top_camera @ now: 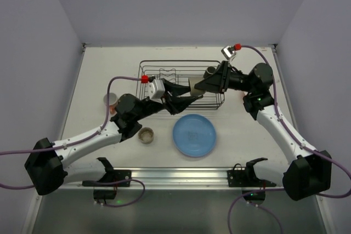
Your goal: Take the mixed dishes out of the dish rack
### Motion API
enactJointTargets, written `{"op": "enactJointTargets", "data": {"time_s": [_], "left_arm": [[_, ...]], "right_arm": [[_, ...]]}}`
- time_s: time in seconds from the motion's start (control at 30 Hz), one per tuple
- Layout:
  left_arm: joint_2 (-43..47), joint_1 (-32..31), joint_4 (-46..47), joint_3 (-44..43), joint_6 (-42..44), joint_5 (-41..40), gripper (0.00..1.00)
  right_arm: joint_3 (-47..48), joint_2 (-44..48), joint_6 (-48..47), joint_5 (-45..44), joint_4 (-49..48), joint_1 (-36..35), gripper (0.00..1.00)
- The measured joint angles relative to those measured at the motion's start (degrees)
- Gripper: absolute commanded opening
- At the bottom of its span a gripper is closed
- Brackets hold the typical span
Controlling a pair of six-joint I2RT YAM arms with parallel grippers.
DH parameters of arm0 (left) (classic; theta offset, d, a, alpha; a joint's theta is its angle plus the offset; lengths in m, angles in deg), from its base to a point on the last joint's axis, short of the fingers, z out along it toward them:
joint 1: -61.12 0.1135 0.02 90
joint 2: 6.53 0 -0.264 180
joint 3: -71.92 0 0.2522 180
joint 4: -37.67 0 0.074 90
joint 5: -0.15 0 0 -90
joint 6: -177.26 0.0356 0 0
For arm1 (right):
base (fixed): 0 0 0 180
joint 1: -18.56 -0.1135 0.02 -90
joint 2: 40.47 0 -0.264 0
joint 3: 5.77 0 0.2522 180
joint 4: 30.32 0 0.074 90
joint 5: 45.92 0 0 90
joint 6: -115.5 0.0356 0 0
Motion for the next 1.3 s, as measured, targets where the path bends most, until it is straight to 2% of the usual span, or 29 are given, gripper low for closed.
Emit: {"op": "enactJointTargets", "data": {"time_s": [0.03,0.2,0.23,0.4,0.43,0.47,0.5,0.53,0.63,0.7,0.97,1.1,1.2,1.3], "left_arm": [[-0.33,-0.17,0.28,-0.35,-0.02,-0.02,0.41],[-1.99,-0.79,1.27,-1.51,-0.15,-0.42,0.13],[-2.16,-0.9,1.36,-1.51,-0.28,-0.48,0.01],[-2.25,-1.44,2.12,-1.51,-2.64,-0.96,0.0],[-2.25,-1.51,2.27,-1.53,-2.62,-1.05,0.0],[-2.25,-1.53,2.23,-1.62,-2.62,-1.11,0.0],[-2.25,-1.53,1.95,-1.81,-2.62,-1.11,0.0],[-2.25,-1.6,1.55,-2.08,-2.6,-1.14,0.0],[-2.19,-1.75,-0.37,-3.06,-2.45,-1.36,0.0],[-2.1,-1.79,-1.99,-3.67,-1.75,-1.7,0.0],[0.26,-1.9,-8.7,-4.11,0.68,-5.88,0.0],[2.82,-1.84,-17.09,-5.07,2.27,-11.5,0.0],[4.31,-1.79,-26.53,-7.74,3.41,-19.32,0.0],[3.28,-0.35,-40.54,-15.65,3.63,-27.52,0.0]], "right_arm": [[0.0,0.02,-0.07,0.0,0.0,0.0,0.0],[0.0,0.15,-0.13,0.07,-0.09,0.0,0.0],[0.0,0.17,-0.31,0.15,-0.33,0.0,0.0],[0.0,0.63,-1.46,1.18,-3.04,0.13,0.01],[0.0,0.66,-1.42,1.29,-3.63,0.15,0.08],[-0.04,0.63,-1.14,1.33,-4.17,0.15,0.18],[-0.33,0.61,-0.61,1.31,-5.11,0.17,0.46],[-0.7,0.61,-0.07,1.33,-6.16,0.22,0.58],[-1.4,0.5,1.73,1.33,-8.63,0.5,0.76],[-1.7,0.44,3.34,1.44,-9.99,0.46,0.99],[-2.05,-0.31,5.53,1.88,-11.37,1.51,0.99],[-3.85,0.09,5.84,2.6,-11.8,5.07,0.99],[-4.35,1.55,1.27,1.62,-5.22,7.56,0.99],[-3.26,5.18,-8.13,-2.38,8.2,8.15,0.99]]}}
